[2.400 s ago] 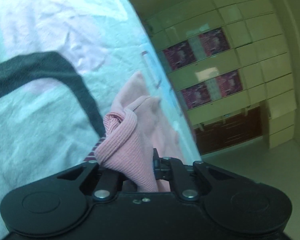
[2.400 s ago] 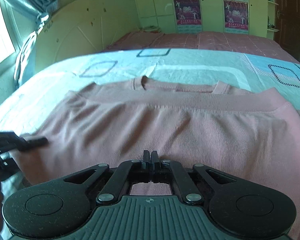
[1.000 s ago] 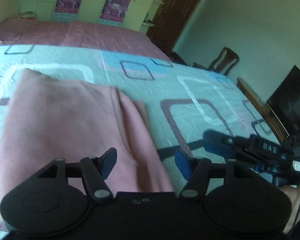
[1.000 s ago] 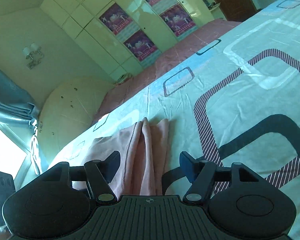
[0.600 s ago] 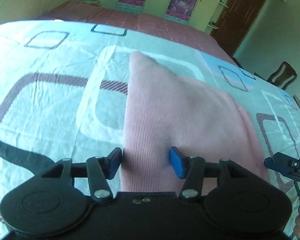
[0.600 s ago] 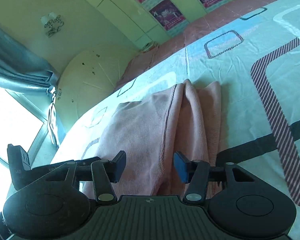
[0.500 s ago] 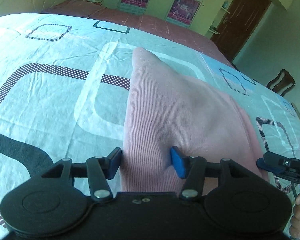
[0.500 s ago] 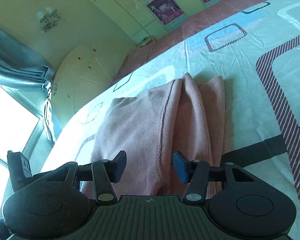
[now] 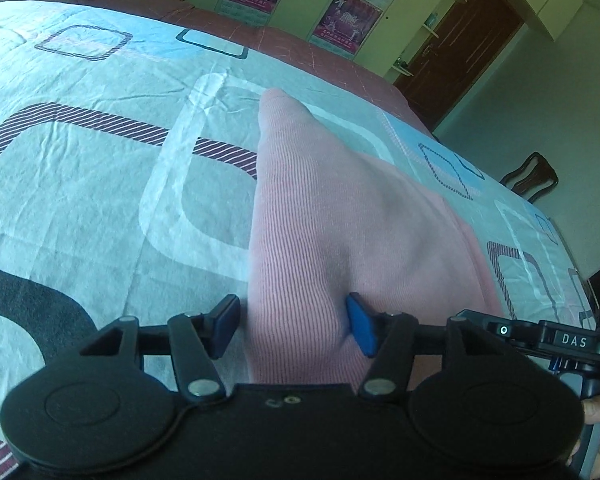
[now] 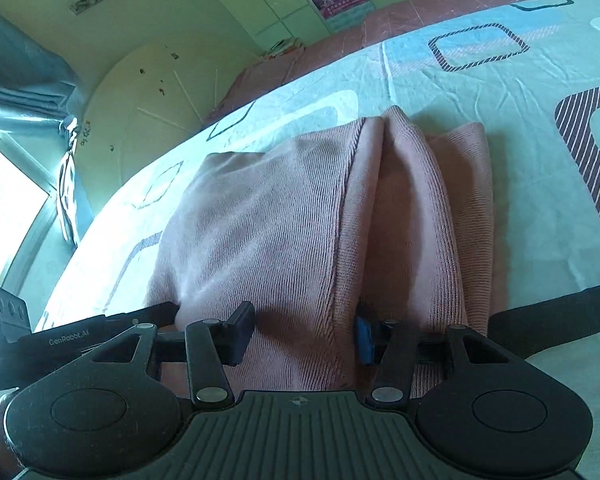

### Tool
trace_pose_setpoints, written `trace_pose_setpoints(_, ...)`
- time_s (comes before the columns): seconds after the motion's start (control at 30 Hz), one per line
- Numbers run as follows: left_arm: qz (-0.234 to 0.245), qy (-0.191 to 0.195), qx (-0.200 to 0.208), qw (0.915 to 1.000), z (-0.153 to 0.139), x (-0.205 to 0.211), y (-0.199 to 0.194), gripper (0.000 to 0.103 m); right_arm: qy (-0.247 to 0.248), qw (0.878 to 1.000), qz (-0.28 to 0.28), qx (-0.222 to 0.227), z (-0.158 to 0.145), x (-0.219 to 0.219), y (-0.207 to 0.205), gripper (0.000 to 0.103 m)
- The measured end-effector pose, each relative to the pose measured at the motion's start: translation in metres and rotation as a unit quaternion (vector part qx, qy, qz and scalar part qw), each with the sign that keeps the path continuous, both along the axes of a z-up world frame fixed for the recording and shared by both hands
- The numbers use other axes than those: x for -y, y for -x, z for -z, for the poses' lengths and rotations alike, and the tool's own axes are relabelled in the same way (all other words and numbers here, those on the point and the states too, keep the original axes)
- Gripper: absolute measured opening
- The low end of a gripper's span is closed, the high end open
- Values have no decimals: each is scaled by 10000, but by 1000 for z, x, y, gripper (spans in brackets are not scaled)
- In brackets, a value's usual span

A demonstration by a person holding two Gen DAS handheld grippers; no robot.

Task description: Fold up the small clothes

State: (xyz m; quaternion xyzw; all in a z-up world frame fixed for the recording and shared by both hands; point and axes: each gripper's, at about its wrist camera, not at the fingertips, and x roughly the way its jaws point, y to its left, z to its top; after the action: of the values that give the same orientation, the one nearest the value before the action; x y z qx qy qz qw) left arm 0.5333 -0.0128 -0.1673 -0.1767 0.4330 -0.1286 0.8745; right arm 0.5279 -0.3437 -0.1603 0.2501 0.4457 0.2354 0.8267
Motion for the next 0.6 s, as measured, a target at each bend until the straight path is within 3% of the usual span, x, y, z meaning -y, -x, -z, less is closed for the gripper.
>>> trace_pose_setpoints(0.07, 21, 9, 8, 10000, 0, 0, -1, 59, 70, 10000, -2, -53, -1, -3, -3, 47)
trace_pose_setpoints(0.1, 29, 13, 12, 10000, 1, 0, -1, 59, 179, 9998, -27, -67, -2, -6, -5, 33)
trace_pose_setpoints(0.17, 40, 32, 13, 10000, 1, 0, -2, 59, 255, 9996, -120, -72, -4, -10, -6, 21)
trace_pose_setpoints(0.4, 129, 114, -10, 9999, 3, -4, -5, 58, 613, 9981, -88, 27, -10, -24, -3, 18)
trace_pose_setpoints(0.43, 157, 115, -6, 9998, 1, -4, -5, 57, 840, 9963, -141, 146, -14, -29, -1, 9)
trace_pose_setpoints(0.6, 362, -95, 63, 9993, -14, 6, -5, 54, 1945, 9743, -375, 1067, -56, -51, 20, 8)
